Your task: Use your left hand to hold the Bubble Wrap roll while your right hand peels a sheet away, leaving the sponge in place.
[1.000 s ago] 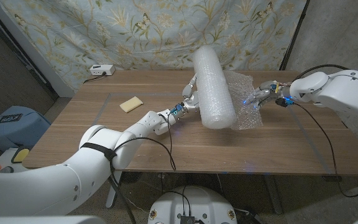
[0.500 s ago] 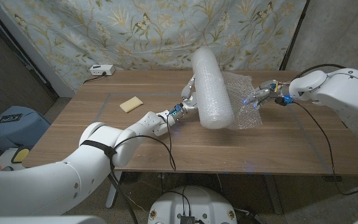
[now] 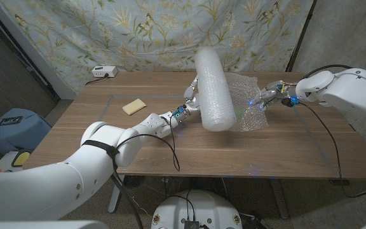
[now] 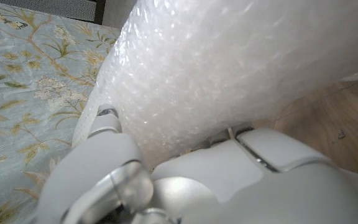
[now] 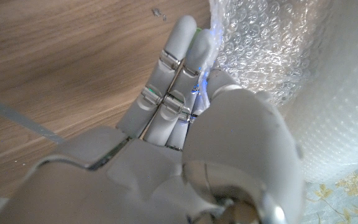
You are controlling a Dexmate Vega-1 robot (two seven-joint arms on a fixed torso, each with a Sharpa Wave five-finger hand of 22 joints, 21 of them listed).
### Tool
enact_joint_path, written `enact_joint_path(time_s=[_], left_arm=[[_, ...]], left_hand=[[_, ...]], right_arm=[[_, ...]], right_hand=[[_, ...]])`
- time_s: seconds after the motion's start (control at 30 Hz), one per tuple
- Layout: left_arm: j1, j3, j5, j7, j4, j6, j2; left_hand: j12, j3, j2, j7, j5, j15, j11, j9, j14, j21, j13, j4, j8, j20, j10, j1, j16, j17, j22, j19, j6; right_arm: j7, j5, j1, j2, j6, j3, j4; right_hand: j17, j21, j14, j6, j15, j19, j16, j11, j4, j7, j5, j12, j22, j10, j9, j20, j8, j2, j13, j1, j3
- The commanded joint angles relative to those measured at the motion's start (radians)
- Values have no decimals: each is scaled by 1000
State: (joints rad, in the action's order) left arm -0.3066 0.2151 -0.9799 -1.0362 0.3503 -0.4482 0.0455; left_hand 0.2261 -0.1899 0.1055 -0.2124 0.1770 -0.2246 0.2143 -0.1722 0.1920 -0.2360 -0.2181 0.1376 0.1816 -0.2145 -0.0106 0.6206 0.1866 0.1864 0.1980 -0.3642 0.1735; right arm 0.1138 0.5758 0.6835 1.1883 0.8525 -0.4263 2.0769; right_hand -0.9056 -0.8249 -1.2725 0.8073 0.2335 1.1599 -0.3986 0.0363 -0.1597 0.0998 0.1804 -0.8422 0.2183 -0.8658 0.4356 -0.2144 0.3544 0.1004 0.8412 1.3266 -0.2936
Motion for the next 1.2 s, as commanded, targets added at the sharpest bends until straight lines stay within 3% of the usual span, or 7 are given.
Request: enact_joint_path(time_s=[0.03,0.23,0.43,0.63,1.0,1.2], left_arm=[[7,-19,36,-4,-11,15,7],[6,-29,49,-8,-12,15,12],[-1,-39,48,-21,-9,2,19],[-14,-40,42,-35,-4,-8,22],[-47,-37,4,-55,25,-24,20],[-95,-36,-36,-40,94,-48,14]], left_hand=[[-2,9,-8,27,2,1,1,-2,-14,5,0,0,-5,0,3,-17,1,2,4,8,162],[-6,10,-9,28,2,1,0,-2,-17,5,1,0,-8,0,11,-18,0,1,4,9,177],[-14,12,-9,-2,3,1,1,-2,-26,6,2,-2,-2,0,36,-22,-2,1,4,11,179],[-9,13,-4,-5,4,1,1,-2,-32,6,2,-2,2,1,46,-27,1,1,4,12,176],[-6,10,5,-5,5,1,0,-2,-29,4,2,0,3,1,50,-27,2,1,3,7,163],[-4,8,7,-5,4,1,0,-2,-26,3,2,1,3,1,50,-26,2,1,3,4,158]], right_arm=[[-18,20,28,20,-10,32,2],[-25,32,43,34,-13,47,6],[-21,38,54,49,-19,55,8],[-13,38,51,56,-18,52,4],[29,23,17,50,-12,22,-17],[58,-1,-19,33,4,-11,-30]], right_hand=[[-5,-9,-12,11,-2,-4,3,-1,0,3,-1,3,0,-11,3,-1,-2,4,4,13,5],[-6,-17,-13,12,-2,-8,7,0,0,1,-1,6,-1,-11,5,0,-3,3,5,14,6],[-8,-26,-16,14,-2,-12,9,0,1,0,-1,7,-2,-12,4,0,-5,4,8,15,7],[-10,-32,-16,16,-2,-14,12,0,1,1,-1,7,-3,-10,6,0,-5,4,13,16,7],[-13,-46,-19,17,-2,-20,16,2,1,-1,0,12,-5,-14,5,0,-9,5,12,16,8],[-15,-54,-20,17,-2,-24,19,1,1,0,0,13,-6,-11,7,0,-11,5,18,17,8]])
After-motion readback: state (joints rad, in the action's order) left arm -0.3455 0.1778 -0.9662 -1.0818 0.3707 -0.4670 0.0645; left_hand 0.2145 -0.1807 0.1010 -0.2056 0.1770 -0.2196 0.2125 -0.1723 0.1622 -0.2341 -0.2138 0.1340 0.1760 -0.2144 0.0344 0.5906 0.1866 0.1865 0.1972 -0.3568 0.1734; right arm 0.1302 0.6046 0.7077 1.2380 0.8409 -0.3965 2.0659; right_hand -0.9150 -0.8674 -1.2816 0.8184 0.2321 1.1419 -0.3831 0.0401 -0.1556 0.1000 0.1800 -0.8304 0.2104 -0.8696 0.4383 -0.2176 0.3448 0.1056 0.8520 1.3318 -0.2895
